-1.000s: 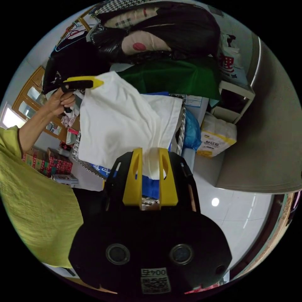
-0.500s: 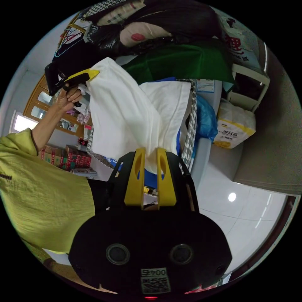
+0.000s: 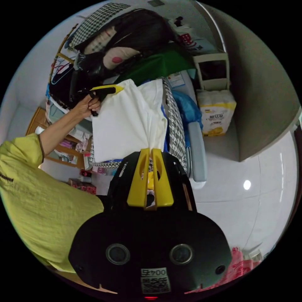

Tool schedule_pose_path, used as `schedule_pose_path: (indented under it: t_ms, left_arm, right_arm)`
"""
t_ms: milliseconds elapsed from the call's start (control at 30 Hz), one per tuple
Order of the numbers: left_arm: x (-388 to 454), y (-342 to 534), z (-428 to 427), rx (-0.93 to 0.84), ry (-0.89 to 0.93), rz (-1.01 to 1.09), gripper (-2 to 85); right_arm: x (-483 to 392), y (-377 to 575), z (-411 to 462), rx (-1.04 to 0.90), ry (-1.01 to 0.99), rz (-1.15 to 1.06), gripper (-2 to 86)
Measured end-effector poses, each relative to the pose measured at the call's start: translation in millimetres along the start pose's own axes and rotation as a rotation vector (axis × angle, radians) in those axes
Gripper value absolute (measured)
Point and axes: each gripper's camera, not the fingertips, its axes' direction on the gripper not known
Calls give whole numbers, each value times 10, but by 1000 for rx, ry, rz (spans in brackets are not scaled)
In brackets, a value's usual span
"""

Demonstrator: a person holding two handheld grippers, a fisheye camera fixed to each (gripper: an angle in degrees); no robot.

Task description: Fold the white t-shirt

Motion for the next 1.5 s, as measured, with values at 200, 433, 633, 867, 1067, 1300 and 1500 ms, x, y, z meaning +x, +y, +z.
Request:
schedule_pose_path:
  t_ms: [200,433,633,867,1067,1300,1500]
  left_arm:
    - [-684,-317,386,-26,71,-101,89]
    - [-1255,-166,-209,183,33,-173,63]
    - [-1497,734,502,83,-174,-329,15]
    - [-2783,1180,1767,58,-44,-593,4]
    - [-3451,1076,2301,70,-31,-583,2]
    - [-3924,1241,2660,330,266,-557,2]
    - [-3624,480,4152,146,594,-366,2]
  right_arm:
    - [-453,-387,-584,35,91,100,71]
    - [-1639,-947,-1385,157,176,0,86]
    - [-2133,-1579,-1579,57,224,30,89]
    - [-2742,-2366,-2073,-151,347,51,83]
    - [-3281,-2769,-3303,-68,255,151,93]
    - [-4140,-2236,-5645,417,-24,273,56]
    - [-4972,-1050,-7499,768,-151,513,-4]
